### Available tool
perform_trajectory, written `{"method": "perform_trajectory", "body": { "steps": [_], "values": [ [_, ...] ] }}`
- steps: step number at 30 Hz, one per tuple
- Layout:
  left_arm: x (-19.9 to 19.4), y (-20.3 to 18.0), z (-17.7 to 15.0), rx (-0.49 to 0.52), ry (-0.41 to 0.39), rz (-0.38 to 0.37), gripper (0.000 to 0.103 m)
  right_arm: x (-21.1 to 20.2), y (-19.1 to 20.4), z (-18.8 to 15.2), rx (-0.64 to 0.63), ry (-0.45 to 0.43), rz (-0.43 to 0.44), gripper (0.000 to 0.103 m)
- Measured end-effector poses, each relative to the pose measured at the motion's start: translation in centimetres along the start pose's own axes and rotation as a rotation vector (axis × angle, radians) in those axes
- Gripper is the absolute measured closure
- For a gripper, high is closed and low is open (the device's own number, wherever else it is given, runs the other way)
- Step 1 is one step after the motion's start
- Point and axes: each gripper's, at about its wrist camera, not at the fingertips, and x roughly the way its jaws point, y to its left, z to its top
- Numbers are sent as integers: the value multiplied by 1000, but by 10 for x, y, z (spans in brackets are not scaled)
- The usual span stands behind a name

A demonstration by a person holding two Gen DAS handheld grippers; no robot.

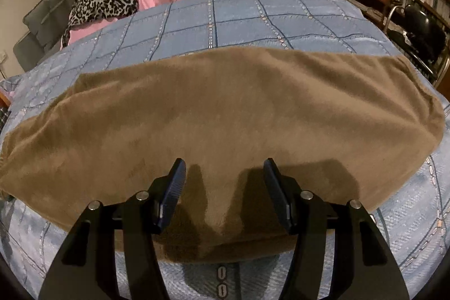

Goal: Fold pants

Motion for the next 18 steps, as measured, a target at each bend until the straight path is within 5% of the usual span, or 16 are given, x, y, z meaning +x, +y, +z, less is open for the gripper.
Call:
{"method": "perform_trajectory", "body": {
  "steps": [14,16,17,18],
  "values": [
    [35,20,18,-312,-70,-164,24,7,-1,-12,-20,-3,-38,44],
    [41,15,21,-313,-63,-121,62,8,-1,-13,-21,-5,-40,44],
    [43,13,22,-306,-55,-118,90,8,-1,-14,-20,-6,-40,44],
    [44,8,24,-285,-58,-119,92,8,-2,-14,-21,-6,-42,44]
  ]
}}
